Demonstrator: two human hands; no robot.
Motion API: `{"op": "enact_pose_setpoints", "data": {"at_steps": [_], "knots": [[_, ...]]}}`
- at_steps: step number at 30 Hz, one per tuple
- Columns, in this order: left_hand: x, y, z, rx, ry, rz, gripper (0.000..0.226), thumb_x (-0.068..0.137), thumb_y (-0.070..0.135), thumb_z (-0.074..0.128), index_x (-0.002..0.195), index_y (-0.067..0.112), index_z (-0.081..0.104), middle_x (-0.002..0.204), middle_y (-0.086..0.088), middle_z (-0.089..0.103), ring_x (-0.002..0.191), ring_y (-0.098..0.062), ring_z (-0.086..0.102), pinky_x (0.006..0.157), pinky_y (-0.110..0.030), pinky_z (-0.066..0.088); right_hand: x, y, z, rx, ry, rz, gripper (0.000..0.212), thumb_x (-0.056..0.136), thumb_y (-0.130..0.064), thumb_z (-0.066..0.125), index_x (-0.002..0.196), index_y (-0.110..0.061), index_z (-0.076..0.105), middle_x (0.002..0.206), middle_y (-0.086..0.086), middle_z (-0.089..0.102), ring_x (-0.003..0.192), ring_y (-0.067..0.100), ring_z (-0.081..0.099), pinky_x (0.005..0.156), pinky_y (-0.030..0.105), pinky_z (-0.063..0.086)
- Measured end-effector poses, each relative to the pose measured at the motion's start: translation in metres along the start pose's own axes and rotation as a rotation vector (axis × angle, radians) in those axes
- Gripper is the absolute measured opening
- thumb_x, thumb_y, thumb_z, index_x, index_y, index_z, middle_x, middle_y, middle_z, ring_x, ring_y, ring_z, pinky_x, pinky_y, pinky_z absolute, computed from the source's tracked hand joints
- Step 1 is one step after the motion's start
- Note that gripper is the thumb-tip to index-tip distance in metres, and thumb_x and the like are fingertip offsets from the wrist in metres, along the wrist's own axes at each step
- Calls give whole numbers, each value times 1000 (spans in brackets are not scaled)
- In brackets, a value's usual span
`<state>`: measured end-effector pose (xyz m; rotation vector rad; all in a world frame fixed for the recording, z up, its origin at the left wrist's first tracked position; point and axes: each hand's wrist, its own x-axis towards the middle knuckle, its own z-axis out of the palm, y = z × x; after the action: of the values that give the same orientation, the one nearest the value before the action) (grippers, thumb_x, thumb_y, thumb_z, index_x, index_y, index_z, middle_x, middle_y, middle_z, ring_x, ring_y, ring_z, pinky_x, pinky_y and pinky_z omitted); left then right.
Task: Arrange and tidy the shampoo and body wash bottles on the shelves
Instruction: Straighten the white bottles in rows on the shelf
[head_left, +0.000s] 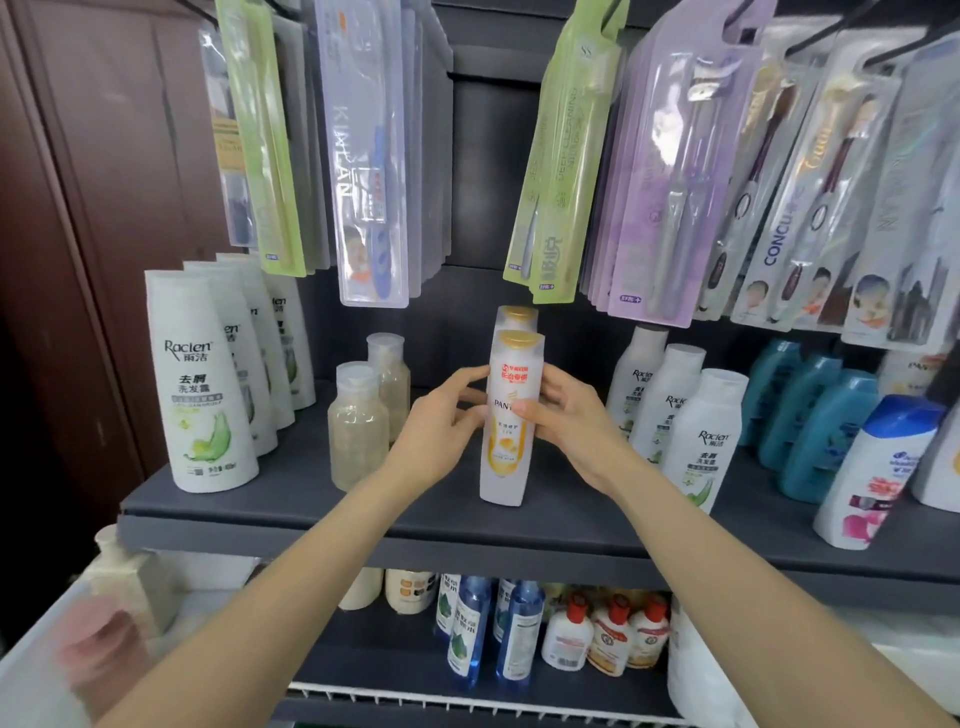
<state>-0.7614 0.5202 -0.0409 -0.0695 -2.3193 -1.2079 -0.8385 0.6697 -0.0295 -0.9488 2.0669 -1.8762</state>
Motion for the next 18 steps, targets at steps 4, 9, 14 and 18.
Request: {"op": "enact_pose_setpoints", "data": {"at_steps": [4, 9, 14, 18], "knots": [[1, 1, 0, 32, 48, 26, 41, 92, 17, 57, 130, 24, 46, 99, 6, 63, 82, -5, 62, 72, -9, 47, 2, -3, -4, -61, -32, -16, 45, 88, -9, 63, 130, -19, 52, 121, 2, 63, 110, 16, 63, 92, 42, 54], [4, 4, 0, 55, 44, 32, 40, 91, 19, 59, 129, 24, 47, 94, 8, 61, 80, -6, 62, 70, -10, 47, -1, -4, -9, -35, -34, -36, 40, 86, -6, 65, 120, -25, 54, 118, 1, 64, 105, 13, 65, 83, 32, 57], [6, 6, 2, 84, 16, 20, 43, 90, 22, 61, 130, 23, 47, 100, 6, 61, 83, -5, 61, 71, -11, 48, -2, -5, -15, -65, -45, -37, 37, 85, -10, 67, 117, -25, 56, 116, -2, 65, 104, 12, 65, 80, 27, 57], [12, 14, -3, 16, 137, 66, 40, 88, 25, 63, 125, 28, 49, 101, 12, 59, 90, -1, 60, 78, -14, 50, 6, -12, -22, 1, -11, -21, 24, 95, -30, 52, 117, -24, 60, 116, -4, 66, 107, 8, 63, 89, 32, 53]]}}
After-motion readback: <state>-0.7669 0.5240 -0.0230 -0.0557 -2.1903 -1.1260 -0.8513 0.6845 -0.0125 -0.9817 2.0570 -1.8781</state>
